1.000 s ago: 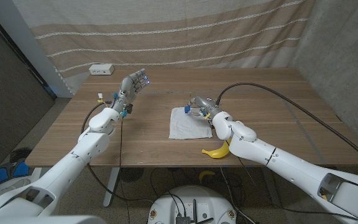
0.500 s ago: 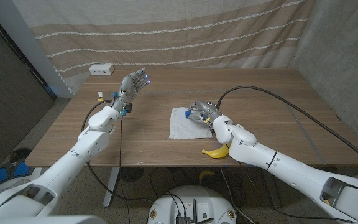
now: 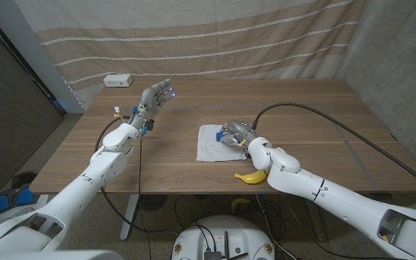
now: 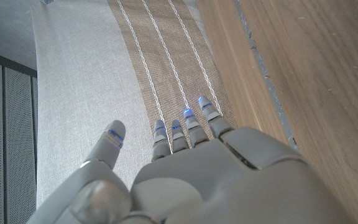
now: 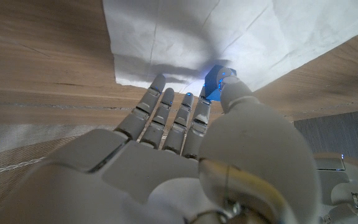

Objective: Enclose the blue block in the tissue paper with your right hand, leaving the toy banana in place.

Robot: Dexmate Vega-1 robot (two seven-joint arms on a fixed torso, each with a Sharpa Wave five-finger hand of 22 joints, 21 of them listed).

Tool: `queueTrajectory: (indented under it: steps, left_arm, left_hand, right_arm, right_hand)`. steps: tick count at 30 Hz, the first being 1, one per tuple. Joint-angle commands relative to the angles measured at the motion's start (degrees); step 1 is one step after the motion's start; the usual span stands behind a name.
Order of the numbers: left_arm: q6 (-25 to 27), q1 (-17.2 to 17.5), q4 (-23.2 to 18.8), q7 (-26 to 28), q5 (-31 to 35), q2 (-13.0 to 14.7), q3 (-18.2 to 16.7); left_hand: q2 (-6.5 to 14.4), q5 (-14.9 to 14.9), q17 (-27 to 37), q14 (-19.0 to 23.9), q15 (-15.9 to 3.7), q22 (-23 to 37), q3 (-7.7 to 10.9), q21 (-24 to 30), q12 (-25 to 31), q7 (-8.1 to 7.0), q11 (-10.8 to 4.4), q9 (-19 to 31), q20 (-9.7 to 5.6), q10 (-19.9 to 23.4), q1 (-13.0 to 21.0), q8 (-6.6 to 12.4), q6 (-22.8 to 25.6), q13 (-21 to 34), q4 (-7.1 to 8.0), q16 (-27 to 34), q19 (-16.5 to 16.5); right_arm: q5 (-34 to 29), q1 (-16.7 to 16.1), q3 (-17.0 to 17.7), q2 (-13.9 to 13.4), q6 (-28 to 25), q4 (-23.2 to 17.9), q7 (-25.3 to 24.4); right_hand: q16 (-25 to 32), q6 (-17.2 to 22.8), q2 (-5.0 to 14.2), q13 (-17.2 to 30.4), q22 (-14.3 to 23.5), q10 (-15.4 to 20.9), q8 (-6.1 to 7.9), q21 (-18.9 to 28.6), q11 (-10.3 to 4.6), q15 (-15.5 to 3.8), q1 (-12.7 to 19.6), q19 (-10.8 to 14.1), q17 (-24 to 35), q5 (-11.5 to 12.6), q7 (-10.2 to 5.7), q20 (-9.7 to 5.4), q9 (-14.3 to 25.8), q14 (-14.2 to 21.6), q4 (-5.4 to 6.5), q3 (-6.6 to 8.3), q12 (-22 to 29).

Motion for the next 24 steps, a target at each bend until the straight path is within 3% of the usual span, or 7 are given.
queueTrajectory:
  steps: [1,7,11,19,24]
  left_arm:
    - [0.3,0.3,-0.8,0.1,0.2,0.4,0.1]
    - [0.4,0.4,-1.0,0.1,0.0,0.3,0.0]
    - [0.4,0.6,-1.2,0.1,-0.1,0.4,0.0]
    - [0.2,0.7,-1.1,-0.4,0.0,0.5,0.1]
    - [0.2,0.9,-1.3,-0.4,-0.2,0.5,0.0]
  left_hand:
    - [2.6,0.3,0.1,0.4,-0.22,0.3,0.34,-0.2,-0.1,0.02,0.03,0.2,0.13,0.3,-0.5,-0.01,0.4,0.1,-0.13,0.0,0.5]
    - [2.6,0.3,0.1,0.5,-0.24,0.3,0.37,-0.2,-0.1,0.04,0.04,0.2,0.12,0.4,-0.5,-0.02,0.4,0.1,-0.16,0.0,0.5]
    - [2.6,0.3,0.1,0.5,-0.26,0.3,0.38,-0.2,-0.2,0.01,0.00,0.2,0.15,0.3,-0.5,-0.02,0.4,0.1,-0.15,0.0,0.5]
    - [2.6,0.3,0.1,0.5,-0.21,0.3,0.42,-0.2,-0.1,0.01,0.08,0.2,0.11,0.4,-0.5,-0.03,0.4,0.1,-0.20,0.0,0.6]
    - [2.6,0.3,0.1,0.5,-0.19,0.3,0.42,-0.2,-0.2,-0.01,0.04,0.2,0.09,0.4,-0.5,-0.04,0.4,0.1,-0.16,0.0,0.6]
  right_arm:
    - [1.1,-0.5,0.3,-1.0,-0.9,-1.9,1.4]
    - [1.1,-0.5,0.3,-1.4,-2.7,-2.7,2.1]
    - [1.0,-0.9,0.6,-1.9,-3.5,-3.6,1.7]
    - [3.0,-3.1,3.1,-2.2,-3.4,-4.9,-1.7]
    - [4.6,-5.2,5.7,-2.0,-2.0,-5.5,-6.4]
  right_hand:
    - [-0.3,-5.0,-0.91,0.1,0.1,-1.2,-1.44,0.5,0.82,-7.15,-2.2,-0.3,0.1,0.1,0.81,0.64,-0.1,-0.4,0.17,-1.58,-0.7]
    - [-1.0,-12.7,-1.99,0.2,0.1,-3.8,-5.40,0.5,1.45,-5.88,-3.4,-1.0,-0.2,-0.8,-0.25,1.55,-1.0,-1.6,0.19,-3.25,-1.8]
    - [-1.4,-16.2,-2.54,0.2,0.0,-5.3,-7.20,0.4,1.52,-5.47,-3.5,-1.4,-0.3,-1.3,-0.43,1.93,-1.4,-2.4,-0.02,-3.86,-2.3]
    - [-1.5,-16.6,-2.54,0.3,0.0,-6.3,-7.57,0.3,1.53,-5.23,-3.8,-1.7,-0.3,-1.5,-0.29,2.08,-1.6,-2.7,0.17,-4.18,-2.6]
    - [-0.9,-14.4,0.97,0.3,0.0,-5.0,-7.03,0.6,1.29,-6.30,-3.5,-1.4,0.1,-0.7,0.05,1.13,-1.8,-1.7,0.78,-3.08,-1.9]
